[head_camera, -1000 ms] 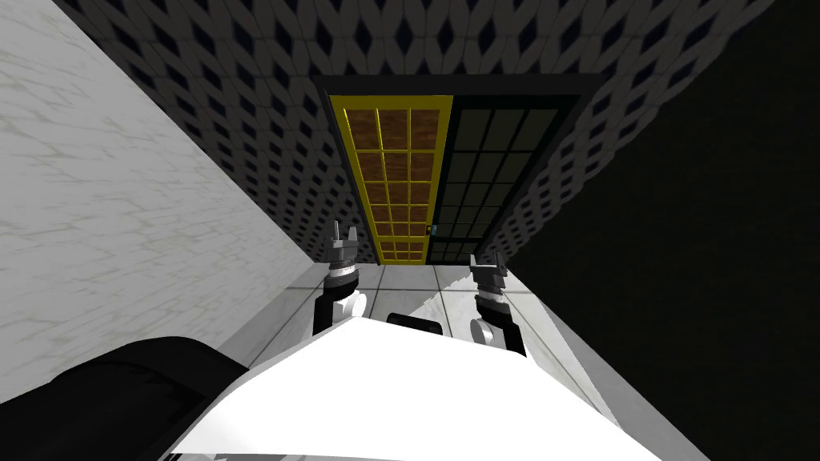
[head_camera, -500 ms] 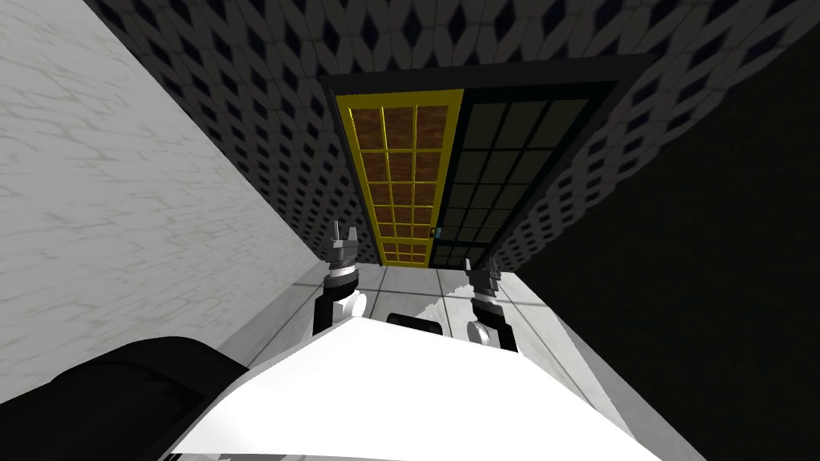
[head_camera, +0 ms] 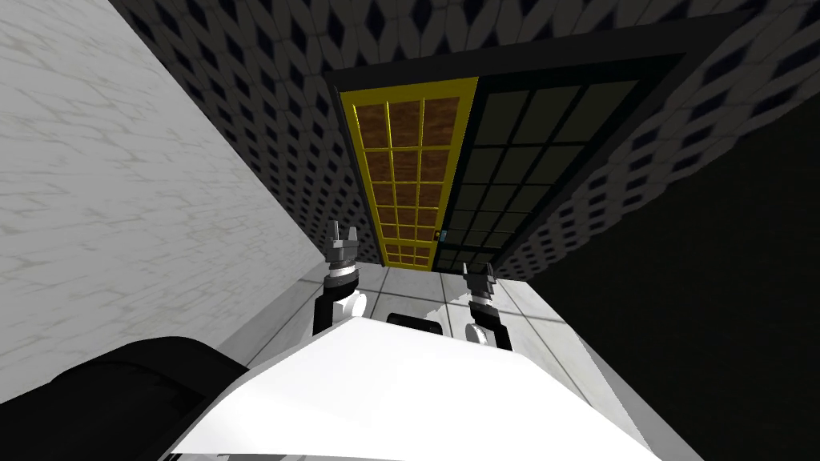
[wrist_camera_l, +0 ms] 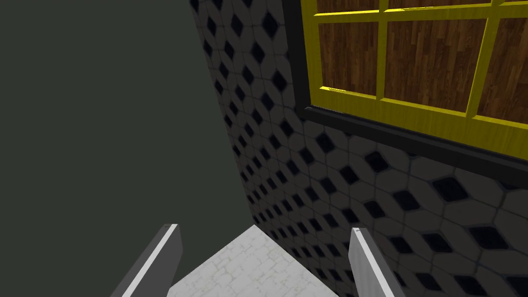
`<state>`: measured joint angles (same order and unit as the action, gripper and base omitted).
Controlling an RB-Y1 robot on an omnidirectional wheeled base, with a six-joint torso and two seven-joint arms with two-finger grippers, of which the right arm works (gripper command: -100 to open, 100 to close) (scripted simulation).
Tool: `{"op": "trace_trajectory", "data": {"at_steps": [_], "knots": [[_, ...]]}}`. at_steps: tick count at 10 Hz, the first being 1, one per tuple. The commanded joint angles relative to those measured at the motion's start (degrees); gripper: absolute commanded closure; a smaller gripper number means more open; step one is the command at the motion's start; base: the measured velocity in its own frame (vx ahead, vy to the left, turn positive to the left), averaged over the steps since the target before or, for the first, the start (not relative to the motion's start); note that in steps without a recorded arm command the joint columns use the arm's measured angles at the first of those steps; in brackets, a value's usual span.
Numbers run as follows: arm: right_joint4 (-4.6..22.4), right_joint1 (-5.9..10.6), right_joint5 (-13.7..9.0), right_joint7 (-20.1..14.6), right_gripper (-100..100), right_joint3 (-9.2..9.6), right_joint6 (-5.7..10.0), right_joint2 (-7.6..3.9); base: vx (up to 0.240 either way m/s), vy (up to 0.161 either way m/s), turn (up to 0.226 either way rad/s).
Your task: Pull the door open
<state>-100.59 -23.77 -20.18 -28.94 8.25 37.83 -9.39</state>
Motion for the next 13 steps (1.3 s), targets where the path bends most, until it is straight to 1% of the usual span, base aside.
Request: {"op": "trace_trajectory", "data": {"at_steps": [1, 9, 10, 13], "knots": [[2.7, 0.66, -1.5, -2.5, -100, 0.61, 1.0, -0.38, 0.104, -0.023, 0.113], [14.2, 3.12, -8.7, -14.0, -100, 3.26, 4.85, -2.52, 0.097, -0.023, 0.119], [14.2, 3.12, -8.7, -14.0, -100, 3.26, 4.85, -2.52, 0.055, -0.024, 0.036], [18.4, 4.03, -11.3, -18.1, -100, 4.21, 6.25, -3.29, 0.071, -0.026, 0.1]]}}
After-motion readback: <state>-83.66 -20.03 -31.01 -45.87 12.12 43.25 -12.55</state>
